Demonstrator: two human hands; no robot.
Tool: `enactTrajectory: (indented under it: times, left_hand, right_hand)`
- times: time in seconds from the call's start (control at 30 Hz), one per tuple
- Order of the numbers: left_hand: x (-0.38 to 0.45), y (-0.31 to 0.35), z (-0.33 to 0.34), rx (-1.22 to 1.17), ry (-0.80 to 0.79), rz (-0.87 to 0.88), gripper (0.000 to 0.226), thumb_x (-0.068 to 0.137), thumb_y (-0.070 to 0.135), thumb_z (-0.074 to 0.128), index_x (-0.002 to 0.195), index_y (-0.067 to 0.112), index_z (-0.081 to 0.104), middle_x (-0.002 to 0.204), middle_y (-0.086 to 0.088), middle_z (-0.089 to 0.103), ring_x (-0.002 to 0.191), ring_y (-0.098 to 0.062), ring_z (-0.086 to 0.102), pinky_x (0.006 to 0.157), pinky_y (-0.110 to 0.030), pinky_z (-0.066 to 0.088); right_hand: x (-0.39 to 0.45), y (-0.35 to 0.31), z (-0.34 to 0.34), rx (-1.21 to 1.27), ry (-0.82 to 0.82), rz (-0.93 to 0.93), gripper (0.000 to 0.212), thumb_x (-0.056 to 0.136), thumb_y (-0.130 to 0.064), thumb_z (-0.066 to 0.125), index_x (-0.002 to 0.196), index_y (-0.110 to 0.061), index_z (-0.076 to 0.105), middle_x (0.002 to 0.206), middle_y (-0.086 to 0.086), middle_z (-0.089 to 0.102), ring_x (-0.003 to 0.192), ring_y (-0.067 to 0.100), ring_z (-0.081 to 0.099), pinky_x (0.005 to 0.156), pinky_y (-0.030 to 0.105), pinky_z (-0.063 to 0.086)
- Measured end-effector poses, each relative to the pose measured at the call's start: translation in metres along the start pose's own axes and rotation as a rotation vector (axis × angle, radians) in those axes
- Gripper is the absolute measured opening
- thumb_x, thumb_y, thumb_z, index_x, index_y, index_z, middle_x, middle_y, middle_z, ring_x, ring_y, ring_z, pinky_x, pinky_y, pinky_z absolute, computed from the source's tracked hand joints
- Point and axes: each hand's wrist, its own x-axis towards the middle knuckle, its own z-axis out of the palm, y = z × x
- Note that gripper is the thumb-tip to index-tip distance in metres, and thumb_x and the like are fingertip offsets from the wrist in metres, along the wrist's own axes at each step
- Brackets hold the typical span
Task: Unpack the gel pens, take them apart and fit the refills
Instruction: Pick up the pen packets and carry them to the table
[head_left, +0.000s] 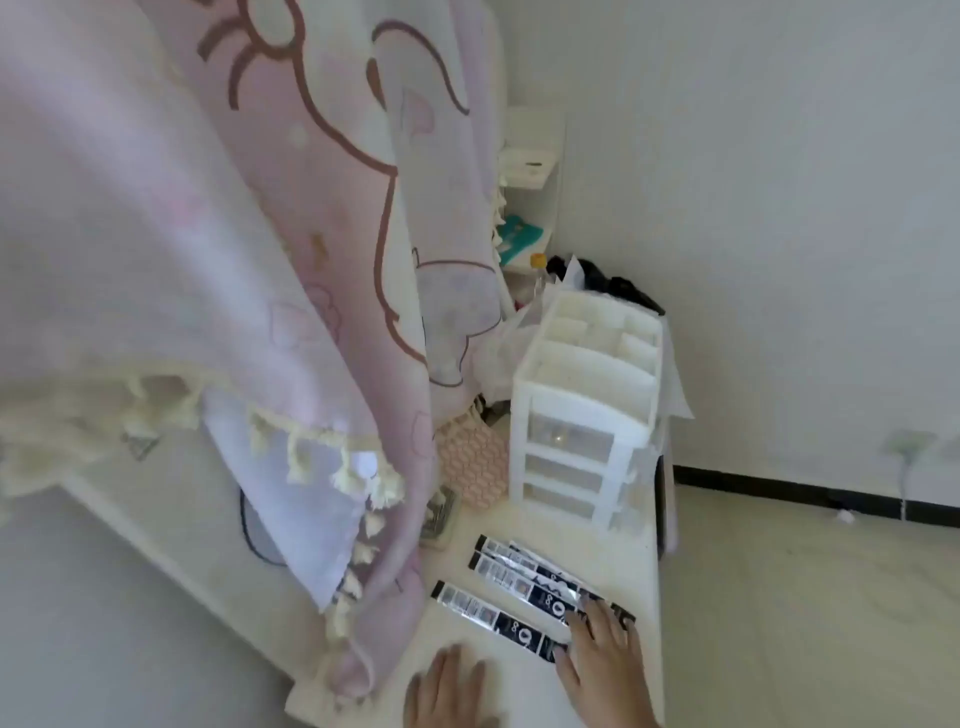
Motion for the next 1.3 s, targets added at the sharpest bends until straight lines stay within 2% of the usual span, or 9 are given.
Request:
enactTrajectory:
  times: [0.03, 0.17, 0.27, 0.43, 0.6, 0.67, 0.8, 1.03, 1.3]
  left_hand:
    - [0.01, 0.003, 0.006, -0.138, -0.089, 0.002, 0.061, 0.07, 0.041, 0.043, 0.13, 0.033, 0.033, 0.154, 0.004, -0.004, 0.113, -0.015, 0.043, 0.094, -0.027, 0.028]
    - [0.011, -0.009, 0.007, 0.001, -0.355, -0.153, 0.051, 0.094, 0.046, 0.004, 0.123, 0.024, 0.04, 0.154, -0.002, -0.009, 0.141, -0.014, -0.01, 0.112, -0.029, -0.01]
    - [0.018, -0.008, 0.004, 0.039, -0.425, -0.218, 0.057, 0.094, 0.045, 0.002, 0.116, 0.02, 0.048, 0.137, -0.008, 0.03, 0.134, -0.024, 0.019, 0.113, -0.029, -0.013]
    - [0.013, -0.009, 0.007, -0.021, -0.465, -0.242, 0.054, 0.094, 0.046, 0.003, 0.12, 0.02, 0.042, 0.132, -0.009, 0.037, 0.13, -0.021, 0.02, 0.112, -0.031, -0.009]
    - [0.013, -0.008, 0.003, -0.072, -0.502, -0.252, 0.055, 0.094, 0.046, 0.004, 0.121, 0.019, 0.042, 0.125, -0.014, 0.058, 0.12, -0.025, 0.034, 0.111, -0.031, -0.003]
    - [0.012, -0.009, 0.002, -0.077, -0.491, -0.252, 0.054, 0.094, 0.047, 0.004, 0.121, 0.02, 0.042, 0.125, -0.014, 0.057, 0.121, -0.025, 0.033, 0.109, -0.032, 0.001]
    - [0.012, -0.009, 0.002, -0.091, -0.475, -0.254, 0.054, 0.094, 0.047, 0.005, 0.121, 0.02, 0.042, 0.125, -0.014, 0.058, 0.121, -0.025, 0.033, 0.108, -0.033, 0.003]
    - [0.013, -0.01, 0.001, -0.114, -0.494, -0.265, 0.054, 0.093, 0.047, 0.005, 0.121, 0.02, 0.042, 0.125, -0.014, 0.058, 0.121, -0.024, 0.034, 0.11, -0.032, 0.002]
    - [0.014, -0.009, 0.0, -0.129, -0.522, -0.281, 0.054, 0.093, 0.046, 0.005, 0.121, 0.02, 0.042, 0.124, -0.014, 0.058, 0.121, -0.024, 0.034, 0.108, -0.033, 0.005]
  right_hand:
    - [0.006, -0.002, 0.003, 0.017, -0.003, -0.004, 0.072, 0.09, -0.048, -0.001, 0.083, -0.019, 0.065, 0.099, 0.007, 0.065, 0.099, 0.02, 0.043, 0.081, 0.043, 0.034]
    - [0.027, -0.012, 0.001, -0.063, -0.201, 0.06, 0.079, 0.091, -0.046, -0.003, 0.084, -0.015, 0.069, 0.094, 0.01, 0.07, 0.096, 0.028, 0.061, 0.068, 0.047, 0.054]
    - [0.037, -0.024, 0.004, -0.103, -0.332, 0.062, 0.081, 0.088, -0.055, 0.0, 0.095, -0.012, 0.068, 0.106, 0.018, 0.066, 0.1, 0.034, 0.063, 0.075, 0.057, 0.049]
    - [0.048, -0.037, 0.009, -0.004, -0.422, 0.053, 0.071, 0.085, -0.053, 0.042, 0.14, -0.012, 0.022, 0.151, 0.019, 0.01, 0.141, 0.031, 0.004, 0.111, 0.054, 0.0]
    - [0.042, -0.038, 0.031, -0.106, -0.208, -0.011, 0.065, 0.063, -0.046, 0.073, 0.112, -0.008, 0.056, 0.107, 0.019, 0.062, 0.109, 0.033, 0.047, 0.091, 0.063, 0.037]
    - [0.038, -0.036, 0.031, -0.193, -0.084, -0.076, 0.053, 0.066, -0.045, 0.067, 0.104, -0.011, 0.056, 0.085, 0.009, 0.066, 0.09, 0.024, 0.041, 0.084, 0.055, 0.047]
    - [0.031, -0.032, 0.036, -0.29, 0.031, -0.131, 0.046, 0.077, -0.037, 0.034, 0.108, -0.004, 0.045, 0.077, 0.006, 0.064, 0.08, 0.022, 0.036, 0.079, 0.039, 0.03]
    - [0.017, -0.042, 0.046, -0.285, 0.061, -0.051, 0.054, 0.091, -0.037, 0.02, 0.11, 0.002, 0.053, 0.095, 0.012, 0.066, 0.093, 0.024, 0.04, 0.091, 0.048, 0.026]
    - [0.019, -0.037, 0.046, -0.298, 0.188, -0.115, 0.039, 0.077, -0.029, 0.036, 0.11, -0.009, 0.045, 0.067, 0.004, 0.059, 0.072, 0.02, 0.033, 0.059, 0.033, 0.039]
